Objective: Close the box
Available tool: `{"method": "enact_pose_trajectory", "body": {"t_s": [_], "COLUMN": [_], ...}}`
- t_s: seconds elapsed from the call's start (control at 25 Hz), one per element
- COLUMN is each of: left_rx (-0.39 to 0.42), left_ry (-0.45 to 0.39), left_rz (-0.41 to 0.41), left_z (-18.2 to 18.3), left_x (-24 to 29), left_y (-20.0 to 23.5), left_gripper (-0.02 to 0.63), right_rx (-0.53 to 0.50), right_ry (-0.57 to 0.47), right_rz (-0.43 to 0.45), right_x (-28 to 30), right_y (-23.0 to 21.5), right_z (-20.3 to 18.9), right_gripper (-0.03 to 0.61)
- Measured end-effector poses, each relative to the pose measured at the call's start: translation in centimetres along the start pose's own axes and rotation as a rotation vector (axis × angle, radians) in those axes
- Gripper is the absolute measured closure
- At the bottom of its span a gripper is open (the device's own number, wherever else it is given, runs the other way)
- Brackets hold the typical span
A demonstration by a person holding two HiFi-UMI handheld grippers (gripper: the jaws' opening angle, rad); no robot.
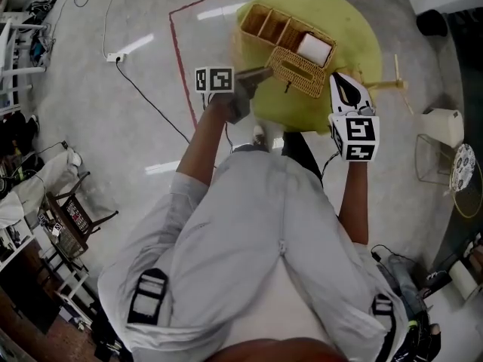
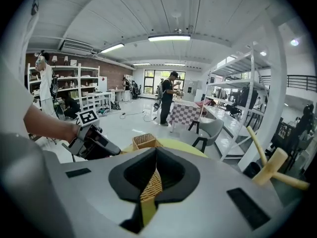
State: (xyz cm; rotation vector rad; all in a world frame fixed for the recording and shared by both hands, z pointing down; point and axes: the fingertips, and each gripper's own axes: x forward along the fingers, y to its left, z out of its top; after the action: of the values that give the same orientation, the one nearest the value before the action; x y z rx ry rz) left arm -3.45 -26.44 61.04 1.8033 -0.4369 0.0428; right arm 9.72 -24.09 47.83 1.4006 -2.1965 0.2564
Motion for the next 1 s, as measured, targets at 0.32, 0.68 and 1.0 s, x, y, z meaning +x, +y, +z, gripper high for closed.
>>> {"method": "enact_pose_trajectory", "body": {"t_s": [0.32,0.68,1.0], "left_rx": [-0.215,-0.238,-0.247], "left_ry": [-0.261,-0.378,-0.448], "left_rz": [-0.073,-0.036,0.039], "left_z": [4.2,8.3,10.2], "left_x": [0.9,4.0,5.6], "left_y": [-3.3,-4.1,-2.3], "left_gripper": [0.485,0.511,0.577], "right_rx": [-0.050,-0.049,-0.034], "right_ry": [-0.064,-0.085,-0.055], "right_rz": [0.023,0.071,0.105], "right_x": [-0.1,1.4,2.4], "right_y": [-1.4,-3.7,-4.2], "right_z": [3.5,4.1,3.0], "right_gripper": [0.555,0.555,0.555]}}
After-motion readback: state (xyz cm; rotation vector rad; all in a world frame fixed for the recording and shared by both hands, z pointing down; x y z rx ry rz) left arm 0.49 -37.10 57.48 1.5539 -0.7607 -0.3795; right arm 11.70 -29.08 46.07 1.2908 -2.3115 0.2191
